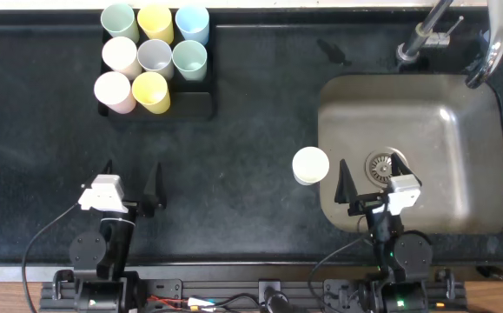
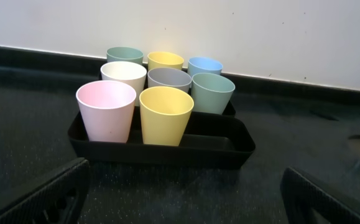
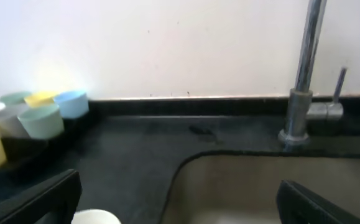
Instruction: Store Cups
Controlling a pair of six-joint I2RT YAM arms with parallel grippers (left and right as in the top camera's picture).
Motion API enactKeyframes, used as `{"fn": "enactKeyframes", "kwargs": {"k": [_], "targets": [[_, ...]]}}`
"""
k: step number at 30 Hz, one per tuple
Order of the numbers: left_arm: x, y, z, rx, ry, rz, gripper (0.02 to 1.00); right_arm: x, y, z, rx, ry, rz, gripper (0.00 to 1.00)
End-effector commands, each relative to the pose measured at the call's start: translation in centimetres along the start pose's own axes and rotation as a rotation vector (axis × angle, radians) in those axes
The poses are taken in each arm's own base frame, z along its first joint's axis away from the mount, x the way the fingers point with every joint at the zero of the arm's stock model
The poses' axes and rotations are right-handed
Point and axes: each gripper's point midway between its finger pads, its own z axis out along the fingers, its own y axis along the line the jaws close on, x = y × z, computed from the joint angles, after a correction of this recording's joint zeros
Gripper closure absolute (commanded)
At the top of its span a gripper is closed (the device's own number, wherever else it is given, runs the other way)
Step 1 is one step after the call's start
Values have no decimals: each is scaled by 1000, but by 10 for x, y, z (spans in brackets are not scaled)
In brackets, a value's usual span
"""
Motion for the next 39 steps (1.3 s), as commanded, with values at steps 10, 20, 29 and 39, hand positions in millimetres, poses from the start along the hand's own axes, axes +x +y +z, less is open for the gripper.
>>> {"fn": "enactKeyframes", "kwargs": {"k": [10,20,29,39], "targets": [[-1,-2,-1,11,-4,-3,18,11,14,3,-75,76,219,5],[-1,-2,-1,11,-4,-3,18,-70,25,16,-63,195,47,5],[-1,-2,-1,10,-4,-3,20,-104,30,19,-27,497,26,5],[-1,-2,-1,11,-4,-3,20,-77,29,-10,52,1019,119,7]]}}
